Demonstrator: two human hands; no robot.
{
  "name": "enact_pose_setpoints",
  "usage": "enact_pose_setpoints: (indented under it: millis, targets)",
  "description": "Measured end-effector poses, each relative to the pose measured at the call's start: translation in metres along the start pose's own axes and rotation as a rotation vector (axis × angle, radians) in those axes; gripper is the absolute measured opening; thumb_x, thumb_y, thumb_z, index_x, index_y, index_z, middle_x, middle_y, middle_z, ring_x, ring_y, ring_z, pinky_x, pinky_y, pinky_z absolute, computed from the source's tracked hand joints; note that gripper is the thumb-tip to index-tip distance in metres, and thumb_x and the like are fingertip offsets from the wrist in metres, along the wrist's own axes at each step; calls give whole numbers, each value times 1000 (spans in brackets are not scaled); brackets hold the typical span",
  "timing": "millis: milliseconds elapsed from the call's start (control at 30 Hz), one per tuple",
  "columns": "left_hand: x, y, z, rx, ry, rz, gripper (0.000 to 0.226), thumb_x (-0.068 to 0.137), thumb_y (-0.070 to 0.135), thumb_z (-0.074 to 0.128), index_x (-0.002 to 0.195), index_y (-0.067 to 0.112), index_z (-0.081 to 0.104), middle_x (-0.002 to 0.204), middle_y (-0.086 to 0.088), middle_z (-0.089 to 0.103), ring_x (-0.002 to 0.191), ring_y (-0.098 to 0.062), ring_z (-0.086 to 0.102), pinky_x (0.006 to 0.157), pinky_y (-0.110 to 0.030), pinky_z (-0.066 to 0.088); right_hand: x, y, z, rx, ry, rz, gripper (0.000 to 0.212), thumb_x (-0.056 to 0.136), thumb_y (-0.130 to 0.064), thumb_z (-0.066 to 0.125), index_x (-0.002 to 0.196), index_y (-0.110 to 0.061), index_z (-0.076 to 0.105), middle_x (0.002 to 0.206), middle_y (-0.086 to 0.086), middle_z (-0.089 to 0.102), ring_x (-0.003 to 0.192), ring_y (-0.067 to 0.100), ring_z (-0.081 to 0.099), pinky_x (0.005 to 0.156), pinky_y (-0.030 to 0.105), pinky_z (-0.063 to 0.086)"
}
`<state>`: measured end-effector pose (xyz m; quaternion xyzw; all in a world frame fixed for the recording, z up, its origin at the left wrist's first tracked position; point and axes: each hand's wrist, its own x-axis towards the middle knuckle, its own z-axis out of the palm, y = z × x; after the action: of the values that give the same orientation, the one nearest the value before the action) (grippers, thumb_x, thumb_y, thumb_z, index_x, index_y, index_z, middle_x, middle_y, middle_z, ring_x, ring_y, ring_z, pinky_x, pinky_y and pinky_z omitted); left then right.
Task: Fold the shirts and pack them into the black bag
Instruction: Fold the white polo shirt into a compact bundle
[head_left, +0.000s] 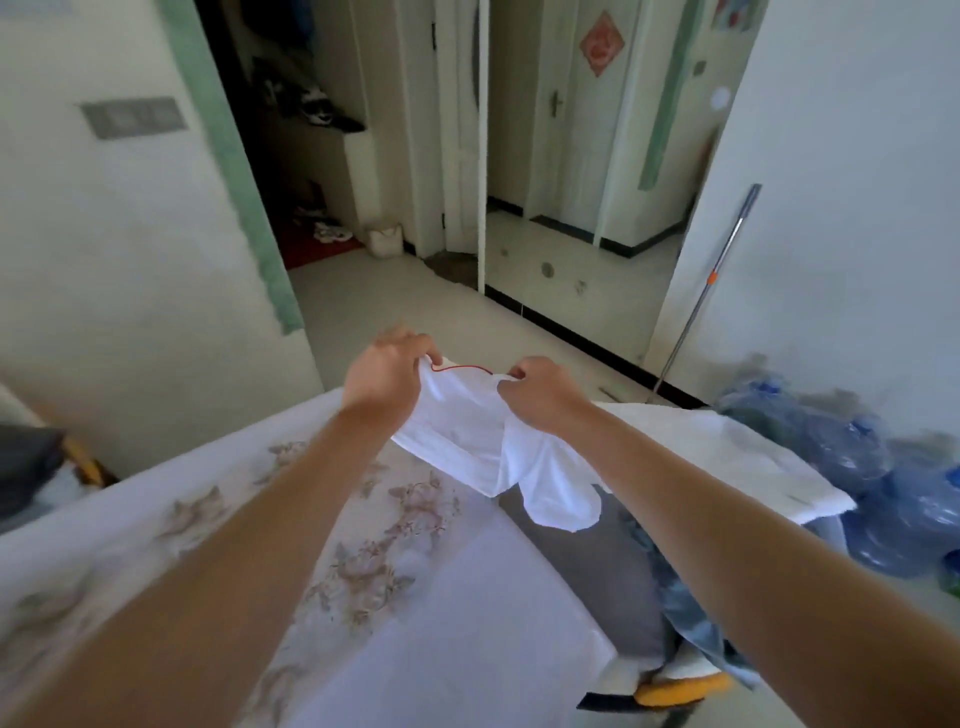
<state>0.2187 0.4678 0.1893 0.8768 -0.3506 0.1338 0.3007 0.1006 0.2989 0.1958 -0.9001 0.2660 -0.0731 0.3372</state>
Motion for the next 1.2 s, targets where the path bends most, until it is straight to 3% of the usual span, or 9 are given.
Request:
enact_pose_setpoints:
  millis: [133,200,333,433,700,900,1067,1133,1200]
  targets:
    - [-67,-88,-32,30,-100,-236,38,89,1,53,104,29,73,114,-3,64,111,-27,55,94,-37,46,-24,-49,98,98,-239,108,12,83,-18,55,81,-12,65,75,7,64,62,27,61,52,25,49]
    - [-109,-120,-35,56,-221,-344,42,91,8,57,127,29,62,131,-5,56,125,-27,46,105,-38,39,-39,-63,146,198,-363,184,28,76,-23,58,98,-8,67,90,15,69,74,31,68,66,38,61]
    - [-191,-173,-37,22,-404,-530,51,95,16,54,144,29,45,148,-5,41,135,-26,37,111,-37,33,-71,-69,222,312,-722,263,36,70,-36,68,96,-11,68,92,8,70,84,25,68,78,41,58]
    - [-240,-202,-34,7,-544,-655,48,96,23,54,143,30,44,149,-6,41,133,-26,42,109,-39,37,-84,-63,263,77,-969,181,31,81,-27,64,111,-19,70,110,4,72,100,19,70,80,35,59]
    - [-284,-232,7,-79,-644,-930,48,98,30,51,141,12,44,136,-12,50,118,-29,53,91,-36,46,-24,-49,315,-379,-616,-256,33,97,-17,47,125,-28,63,135,-4,59,124,19,55,103,32,45]
    - [-273,-243,44,-91,-567,-1010,64,99,45,45,155,31,16,146,-9,37,129,-32,41,101,-47,42,16,-74,373,-452,-706,-617,42,99,-8,44,138,-19,55,143,4,53,129,25,51,105,35,42]
    - [-267,-260,56,-73,-543,-1033,50,99,43,47,146,29,39,141,-8,41,127,-29,41,102,-43,40,27,-94,426,-619,-789,-735,67,100,-18,54,156,-16,18,135,16,50,117,35,56,91,43,49]
    - [-267,-265,54,-94,-535,-1044,40,98,39,50,135,26,49,129,-9,49,117,-29,49,96,-40,44,32,-96,432,-730,-803,-711,55,95,-12,58,145,-10,35,121,16,56,109,35,60,81,37,48]
    - [-266,-268,50,-123,-502,-1057,38,95,35,56,131,23,48,125,-8,54,112,-28,55,92,-39,47,38,-103,430,-727,-870,-656,15,90,-10,62,105,-10,58,102,10,59,98,30,60,72,29,41]
